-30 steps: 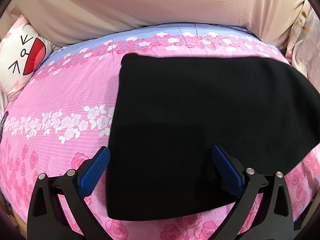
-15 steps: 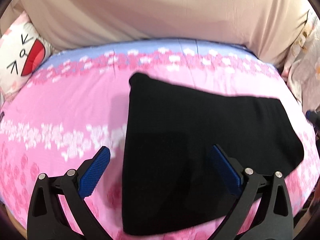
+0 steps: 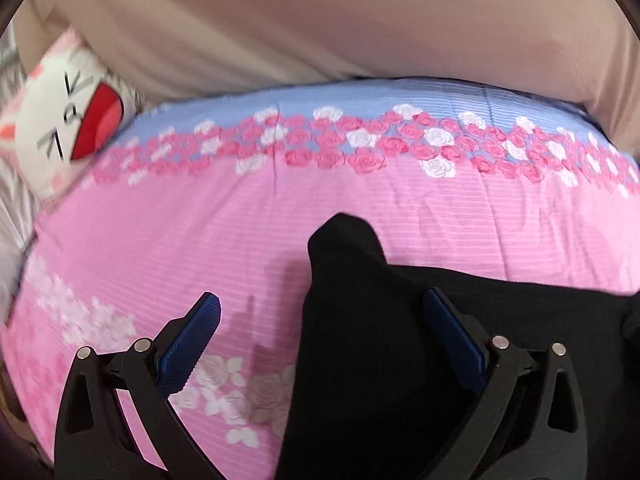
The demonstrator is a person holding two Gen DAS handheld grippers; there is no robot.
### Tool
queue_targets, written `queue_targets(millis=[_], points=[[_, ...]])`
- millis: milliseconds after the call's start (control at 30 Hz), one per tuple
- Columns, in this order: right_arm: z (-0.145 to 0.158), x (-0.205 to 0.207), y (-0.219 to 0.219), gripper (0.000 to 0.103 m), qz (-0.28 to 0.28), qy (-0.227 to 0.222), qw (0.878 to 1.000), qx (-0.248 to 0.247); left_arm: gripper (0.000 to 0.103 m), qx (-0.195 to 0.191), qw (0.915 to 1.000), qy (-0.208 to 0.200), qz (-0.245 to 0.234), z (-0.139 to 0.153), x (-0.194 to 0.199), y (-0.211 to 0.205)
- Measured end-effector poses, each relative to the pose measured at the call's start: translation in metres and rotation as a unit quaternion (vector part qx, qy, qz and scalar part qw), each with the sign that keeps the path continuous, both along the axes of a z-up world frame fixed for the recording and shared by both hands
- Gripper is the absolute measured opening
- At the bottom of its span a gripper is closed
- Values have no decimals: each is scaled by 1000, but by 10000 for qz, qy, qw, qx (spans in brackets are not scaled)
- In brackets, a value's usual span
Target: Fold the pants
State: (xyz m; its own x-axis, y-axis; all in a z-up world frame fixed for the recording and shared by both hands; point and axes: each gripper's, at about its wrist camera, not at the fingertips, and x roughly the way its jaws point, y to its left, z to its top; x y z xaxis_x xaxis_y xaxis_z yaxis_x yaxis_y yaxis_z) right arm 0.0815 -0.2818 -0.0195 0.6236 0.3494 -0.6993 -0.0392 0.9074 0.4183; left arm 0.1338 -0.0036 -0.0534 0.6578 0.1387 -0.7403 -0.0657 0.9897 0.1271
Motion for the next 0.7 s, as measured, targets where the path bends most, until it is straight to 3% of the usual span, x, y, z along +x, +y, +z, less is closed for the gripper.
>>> queue_targets(millis=[33,133,200,233,267,333,400,500,600,700], points=[[11,-9,7,12,34,-212,9998,21,98,-38,9999,-121,-79,7,-7,2],[24,-21,12,13,103,-453,9982,-379,98,-154,9982,-508,-281,28,-38,10],[12,-11,-10,16,-245,-197,9967,-748,98,-240,9975,-524,-412,30,-54,15],[-5,-3,-29,7,-606,77,9947,-825,98,-255,9975,-469,-466,27,-58,17],[-9,-2,-41,0,-726,146,9958,-538,98,-218,9977,-381,-509,22,-59,16],[0,-16,-51,0,-895,7,9958,185,98,60,9985,-147,-517,2,-59,17],[21,-33,-35,14,-779,-354,9963,-107,98,-68,9987,-112,-483,-2,-65,26],[44,-69,-5,15,-343,-638,9964,-433,98,-336,9980,-230,-473,10,-86,43],[45,-94,18,23,-78,-531,9967,-613,98,-260,9977,-310,-545,15,-109,53],[16,-101,38,23,224,-95,9936,-1107,98,11,9977,-246,-639,10,-127,53]])
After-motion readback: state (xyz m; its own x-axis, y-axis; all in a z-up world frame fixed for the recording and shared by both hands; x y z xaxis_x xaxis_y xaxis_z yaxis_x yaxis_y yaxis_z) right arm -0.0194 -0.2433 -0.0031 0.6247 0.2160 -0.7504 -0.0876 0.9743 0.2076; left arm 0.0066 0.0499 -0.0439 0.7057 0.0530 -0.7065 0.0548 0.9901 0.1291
